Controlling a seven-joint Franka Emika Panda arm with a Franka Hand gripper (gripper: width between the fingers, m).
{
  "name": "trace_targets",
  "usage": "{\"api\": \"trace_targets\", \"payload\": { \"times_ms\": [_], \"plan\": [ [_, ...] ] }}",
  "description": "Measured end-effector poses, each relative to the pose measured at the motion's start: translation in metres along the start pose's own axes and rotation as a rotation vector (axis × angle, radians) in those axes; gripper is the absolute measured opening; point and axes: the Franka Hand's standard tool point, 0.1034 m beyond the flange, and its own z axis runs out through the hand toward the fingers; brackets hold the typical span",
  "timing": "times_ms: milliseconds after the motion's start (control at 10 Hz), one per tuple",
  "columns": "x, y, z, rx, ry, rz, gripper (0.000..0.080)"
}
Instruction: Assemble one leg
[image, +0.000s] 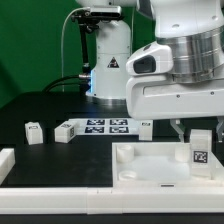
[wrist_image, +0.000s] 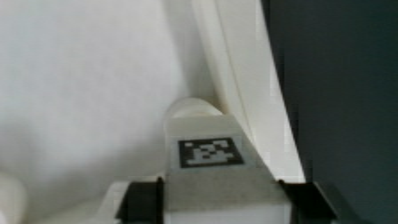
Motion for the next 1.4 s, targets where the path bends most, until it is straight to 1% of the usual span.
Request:
{"api": "trace_targets", "payload": {
  "times_ms": [200, 400, 600, 700, 800, 900, 1000, 1100, 1200, 1300, 1400],
  "plan": [
    [-0.004, -0.004, 0.002, -0.003, -0.001, 0.232, 0.0306],
    [-0.013, -0.012, 0.005, -0.009, -0.001, 0.502, 0.0299],
    [-0.014, -0.015, 0.005, 0.000, -0.009, 0.591, 0.0299],
    [-0.014, -0.015, 0.005, 0.001, -0.010, 0.521, 0.0364],
    [-0.014, -0.014, 0.005, 0.001, -0.009, 0.452, 0.0555],
    [-0.012, -0.012, 0.005, 0.001, -0.008, 0.354, 0.0555],
    [-0.011, -0.010, 0.006, 0.001, -0.008, 0.196, 0.0629],
    [-0.009, -0.008, 0.007, 0.004, -0.001, 0.080, 0.0629],
    [-0.008, -0.007, 0.009, 0.007, 0.013, -0.039, 0.0645],
    [-0.008, -0.007, 0.010, 0.000, 0.026, -0.187, 0.0649],
    [-0.006, -0.010, 0.009, -0.010, 0.054, -0.329, 0.0649]
  ]
}}
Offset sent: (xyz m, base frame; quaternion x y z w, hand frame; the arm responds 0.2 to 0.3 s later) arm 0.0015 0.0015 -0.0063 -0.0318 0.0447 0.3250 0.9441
